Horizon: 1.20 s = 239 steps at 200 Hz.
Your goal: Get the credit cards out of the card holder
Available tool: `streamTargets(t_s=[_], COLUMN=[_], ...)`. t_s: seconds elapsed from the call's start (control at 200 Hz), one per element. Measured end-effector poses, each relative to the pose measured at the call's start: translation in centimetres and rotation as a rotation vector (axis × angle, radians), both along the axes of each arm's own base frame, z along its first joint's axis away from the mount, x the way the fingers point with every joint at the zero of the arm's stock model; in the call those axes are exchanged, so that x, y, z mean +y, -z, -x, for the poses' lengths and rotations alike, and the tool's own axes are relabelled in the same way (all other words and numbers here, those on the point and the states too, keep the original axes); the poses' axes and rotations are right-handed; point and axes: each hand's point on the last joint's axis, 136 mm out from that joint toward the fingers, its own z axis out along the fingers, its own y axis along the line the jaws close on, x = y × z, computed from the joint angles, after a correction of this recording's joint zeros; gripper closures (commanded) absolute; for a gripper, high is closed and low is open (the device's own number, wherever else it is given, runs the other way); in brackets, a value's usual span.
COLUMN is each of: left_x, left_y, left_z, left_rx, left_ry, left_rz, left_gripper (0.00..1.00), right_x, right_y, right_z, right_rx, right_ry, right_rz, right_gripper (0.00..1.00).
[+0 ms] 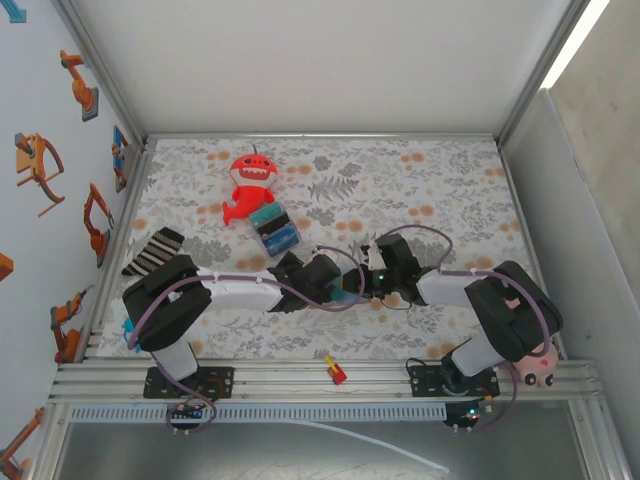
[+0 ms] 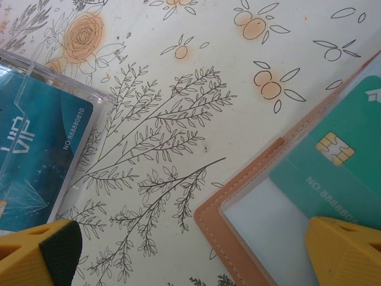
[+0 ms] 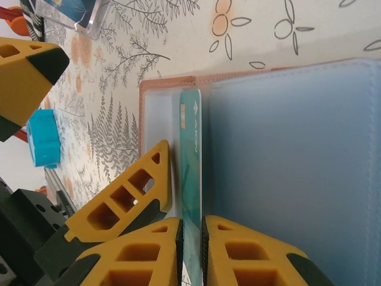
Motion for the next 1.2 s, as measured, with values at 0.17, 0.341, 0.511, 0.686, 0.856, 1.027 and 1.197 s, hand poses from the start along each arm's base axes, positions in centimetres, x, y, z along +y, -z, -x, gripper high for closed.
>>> streamTargets(t_s=[0.17,0.341,0.511,0.686,0.856,1.027,1.197], left_x=[0.0,0.1,0.7,1.3,1.9,3.2,5.4], left_y=[0.1,0.1,-0.4,-2.9,-7.2,-11.8,-15.4], left_z=[0.1,0.2,0.6,0.5,0.0,-0.1,0.2], left_rx=[0.006,0.012,0.018,-0.017,-0.100,-0.182,-0.218], left_ry=[0.000,-0.006,-0.011,-0.022,-0.049,-0.079,-0.090], left_rz=[0.004,0.011,0.011,0.038,0.114,0.219,0.390], left_gripper=[0.03,0.03,0.03,0.03,0.03,0.03,0.03], right_x=[0.7,0.7,0.1,-0.5,-1.1,-1.9,-1.2], right_y=[-0.1,0.1,-0.7,-3.7,-6.1,-7.6,-10.8], right_z=[-0.2,-0.2,-0.6,-1.4,-1.7,-0.9,0.1], right_rx=[-0.010,-0.004,-0.038,-0.140,-0.228,-0.298,-0.427], right_ry=[-0.002,-0.005,-0.008,-0.017,-0.036,-0.079,-0.163], right_rz=[-0.023,-0.014,0.053,0.107,0.143,0.180,0.168], right_gripper=[0.89,0.96,0.99,1.00,1.00,1.00,1.00])
